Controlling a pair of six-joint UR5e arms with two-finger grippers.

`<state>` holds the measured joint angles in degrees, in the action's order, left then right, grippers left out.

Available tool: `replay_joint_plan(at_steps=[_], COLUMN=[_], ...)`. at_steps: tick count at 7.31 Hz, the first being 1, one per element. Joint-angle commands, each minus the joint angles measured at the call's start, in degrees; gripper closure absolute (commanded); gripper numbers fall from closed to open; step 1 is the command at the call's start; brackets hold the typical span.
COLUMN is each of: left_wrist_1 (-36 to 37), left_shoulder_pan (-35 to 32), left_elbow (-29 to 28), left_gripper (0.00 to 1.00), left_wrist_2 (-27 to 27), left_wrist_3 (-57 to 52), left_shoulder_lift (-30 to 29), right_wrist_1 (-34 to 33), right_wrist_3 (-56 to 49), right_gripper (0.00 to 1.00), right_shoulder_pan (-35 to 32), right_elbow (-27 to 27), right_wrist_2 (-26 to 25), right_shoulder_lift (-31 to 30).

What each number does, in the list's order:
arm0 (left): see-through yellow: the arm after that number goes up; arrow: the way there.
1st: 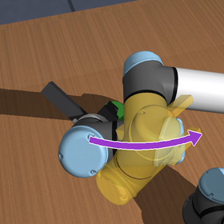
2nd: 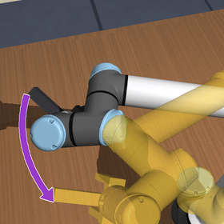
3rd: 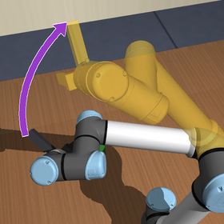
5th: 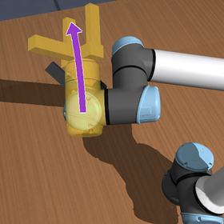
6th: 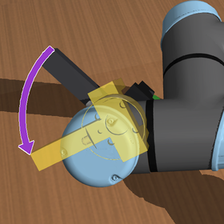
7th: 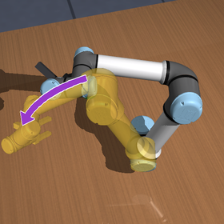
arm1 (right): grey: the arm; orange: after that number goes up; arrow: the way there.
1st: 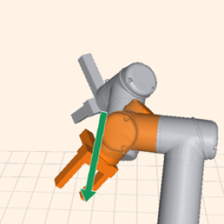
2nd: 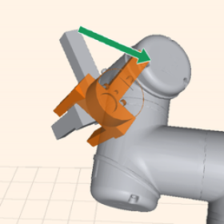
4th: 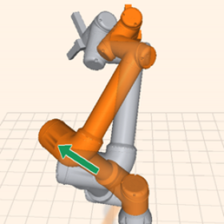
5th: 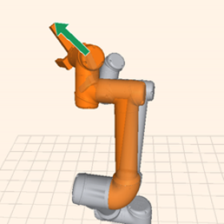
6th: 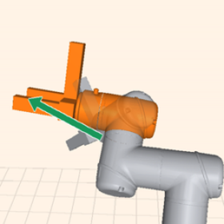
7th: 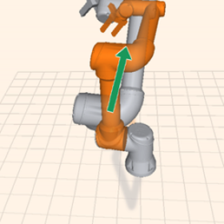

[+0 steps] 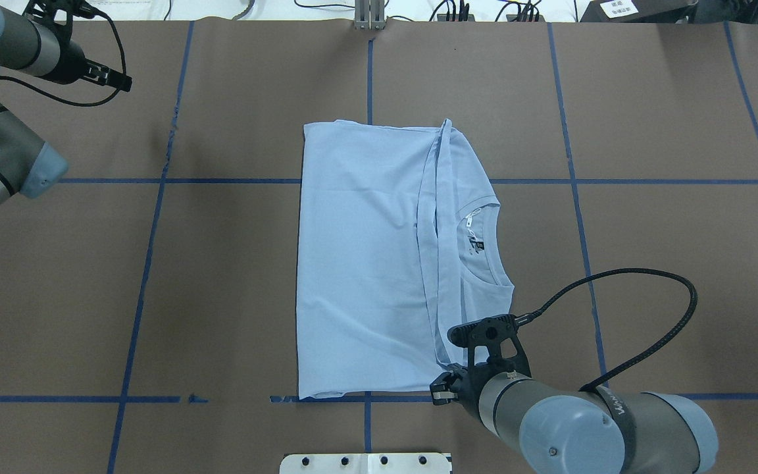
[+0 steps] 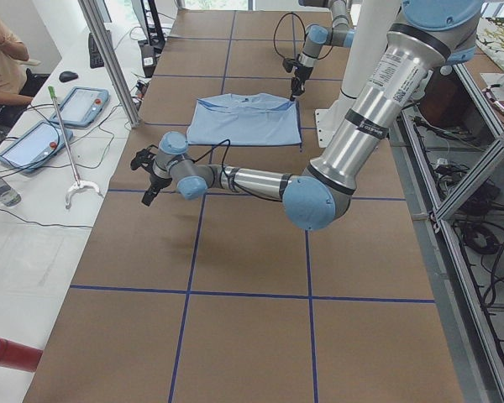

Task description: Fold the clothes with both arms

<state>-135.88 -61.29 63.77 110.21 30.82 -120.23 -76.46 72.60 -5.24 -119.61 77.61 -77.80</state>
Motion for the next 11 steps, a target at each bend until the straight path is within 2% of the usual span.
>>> replay_joint_plan(at_steps=[1, 2, 5, 6, 7, 8, 9, 10, 11], left_wrist_1=[0.00, 0.00, 0.00, 0.00, 0.00, 0.00, 0.09, 0.09, 0.09], left_shoulder_pan=[0.03, 0.03, 0.03, 0.03, 0.12, 0.12, 0.12, 0.12, 0.12], left_elbow=[-0.05, -0.05, 0.39, 0.39, 0.39, 0.39, 0.65, 0.66, 0.74], left_gripper=[0.00, 0.00, 0.00, 0.00, 0.00, 0.00, 0.00, 0.00, 0.00], left_wrist_2=[0.00, 0.00, 0.00, 0.00, 0.00, 0.00, 0.00, 0.00, 0.00], left_wrist_3=[-0.06, 0.03, 0.03, 0.03, 0.03, 0.03, 0.03, 0.03, 0.03], left_shoulder_lift=[0.00, 0.00, 0.00, 0.00, 0.00, 0.00, 0.00, 0.00, 0.00], right_wrist_1=[0.00, 0.09, 0.09, 0.00, 0.00, 0.09, 0.09, 0.00, -0.09], right_wrist_3=[2.09, 8.37, 22.63, 23.89, 23.90, 23.12, 19.72, 11.33, 6.38], right_gripper=[1.00, 1.00, 1.00, 1.00, 0.27, 0.00, 0.00, 0.00, 0.00], right_shoulder_pan=[-0.29, 0.06, 4.88, 6.28, 6.47, 6.47, 4.91, 1.33, -2.45], right_elbow=[-3.33, -5.35, -5.46, -5.28, -5.11, -5.28, -5.28, -4.76, -2.15], right_wrist_2=[-0.35, -0.01, -2.54, -4.64, -5.36, -5.10, -3.27, 0.57, 3.40], right_shoulder_lift=[-5.66, -9.00, -11.58, -11.58, -11.67, -11.32, -10.80, -7.57, -4.67])
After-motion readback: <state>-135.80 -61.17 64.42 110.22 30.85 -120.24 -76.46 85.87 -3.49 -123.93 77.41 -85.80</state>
